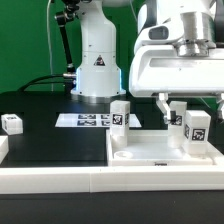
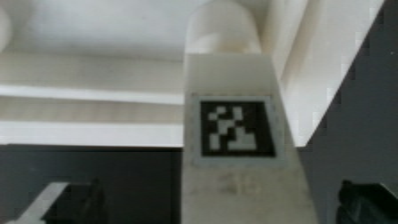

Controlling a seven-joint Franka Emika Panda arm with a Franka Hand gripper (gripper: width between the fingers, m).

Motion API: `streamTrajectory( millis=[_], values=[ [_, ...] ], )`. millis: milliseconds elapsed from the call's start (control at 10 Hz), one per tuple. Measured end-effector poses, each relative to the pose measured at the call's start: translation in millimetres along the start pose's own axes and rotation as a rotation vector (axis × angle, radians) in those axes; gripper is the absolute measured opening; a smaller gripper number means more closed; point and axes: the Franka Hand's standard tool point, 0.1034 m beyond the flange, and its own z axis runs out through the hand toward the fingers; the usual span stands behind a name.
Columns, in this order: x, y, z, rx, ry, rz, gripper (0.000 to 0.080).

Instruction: Assemble square table

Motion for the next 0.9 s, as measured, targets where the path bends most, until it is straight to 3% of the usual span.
streamTrajectory(
  millis=[300,600,900],
  values=[
    [10.7,1.9,-13.5,0.007,-0.021,-0.002,0.0649],
    [4.4,1.0,-10.3,0.007,-0.078,-0.002,0.0649],
    [2.6,0.6,-9.5,0.010,-0.323,0.012,0.0649]
  ],
)
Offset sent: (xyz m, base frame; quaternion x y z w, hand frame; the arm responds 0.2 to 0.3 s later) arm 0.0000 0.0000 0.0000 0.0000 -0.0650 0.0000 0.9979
